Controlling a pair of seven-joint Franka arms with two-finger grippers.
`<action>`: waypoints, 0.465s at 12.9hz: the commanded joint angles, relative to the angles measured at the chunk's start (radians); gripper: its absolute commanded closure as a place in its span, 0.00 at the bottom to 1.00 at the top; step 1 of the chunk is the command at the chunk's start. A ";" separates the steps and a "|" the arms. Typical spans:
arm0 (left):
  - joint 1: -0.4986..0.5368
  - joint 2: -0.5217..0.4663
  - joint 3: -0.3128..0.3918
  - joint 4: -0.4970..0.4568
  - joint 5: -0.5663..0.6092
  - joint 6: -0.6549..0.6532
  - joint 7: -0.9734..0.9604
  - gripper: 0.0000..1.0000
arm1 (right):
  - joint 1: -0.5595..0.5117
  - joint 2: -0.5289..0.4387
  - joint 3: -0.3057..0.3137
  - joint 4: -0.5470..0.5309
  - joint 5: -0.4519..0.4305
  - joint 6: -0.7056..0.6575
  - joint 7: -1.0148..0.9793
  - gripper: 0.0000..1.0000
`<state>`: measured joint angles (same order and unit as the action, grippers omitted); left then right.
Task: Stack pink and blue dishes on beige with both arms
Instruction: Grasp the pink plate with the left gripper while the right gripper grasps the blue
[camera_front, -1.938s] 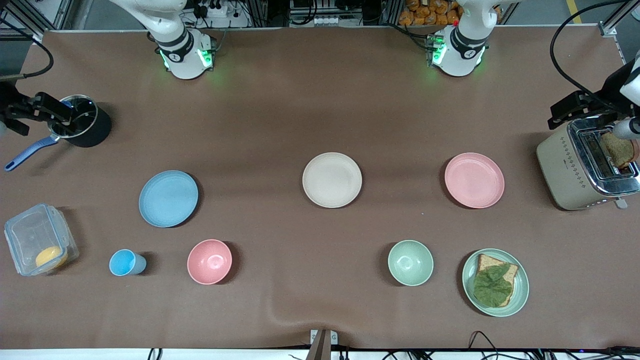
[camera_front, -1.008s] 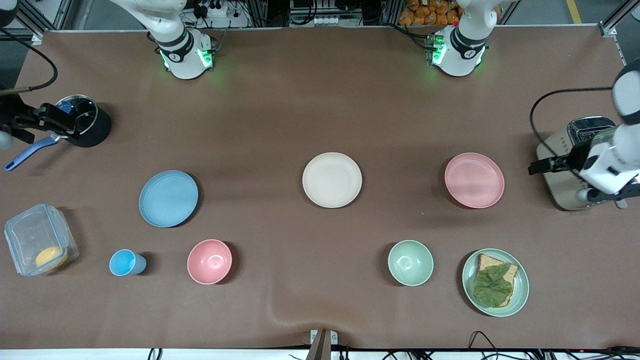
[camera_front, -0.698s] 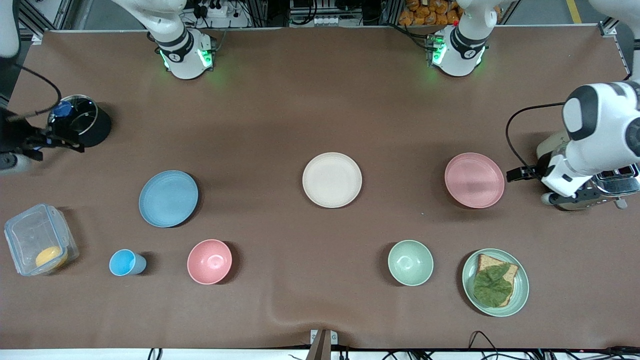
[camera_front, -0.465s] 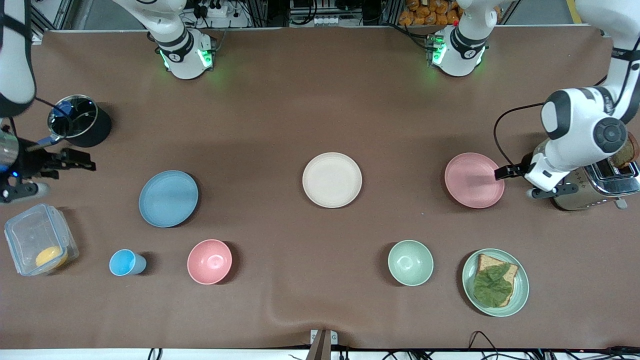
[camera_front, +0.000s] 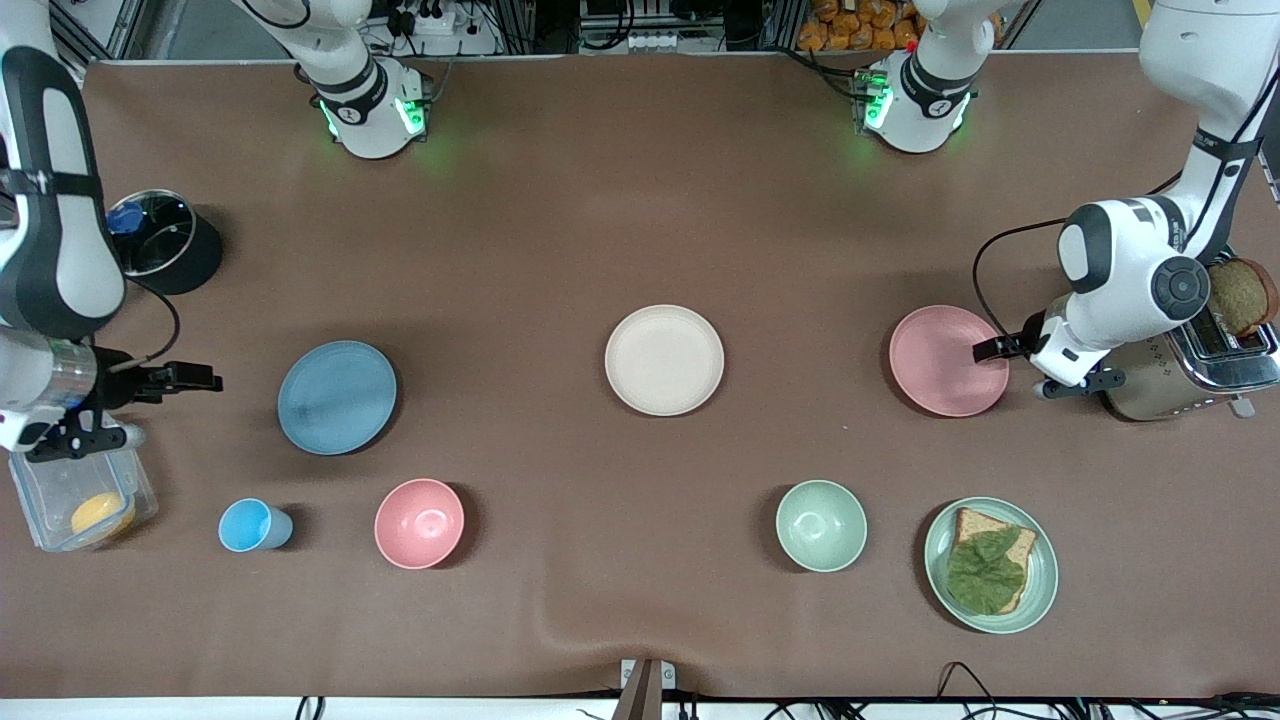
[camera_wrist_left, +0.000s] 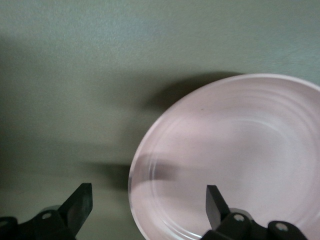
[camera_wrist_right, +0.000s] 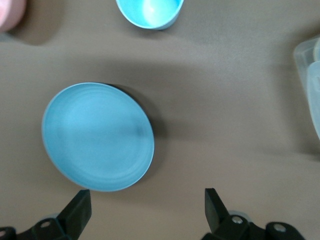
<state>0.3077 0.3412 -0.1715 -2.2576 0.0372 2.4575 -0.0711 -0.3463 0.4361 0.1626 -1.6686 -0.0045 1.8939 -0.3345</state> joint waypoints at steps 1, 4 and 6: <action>0.019 0.019 -0.006 0.003 0.029 0.024 0.008 0.15 | -0.034 0.062 0.018 -0.005 -0.017 0.051 0.002 0.00; 0.031 0.044 -0.006 0.006 0.029 0.043 0.008 0.44 | -0.068 0.128 0.015 -0.006 -0.017 0.120 0.005 0.00; 0.028 0.050 -0.006 0.009 0.029 0.043 0.008 0.83 | -0.068 0.162 0.015 -0.006 -0.017 0.151 0.008 0.00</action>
<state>0.3241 0.3787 -0.1714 -2.2571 0.0433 2.4858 -0.0707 -0.3946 0.5746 0.1581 -1.6790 -0.0045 2.0233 -0.3342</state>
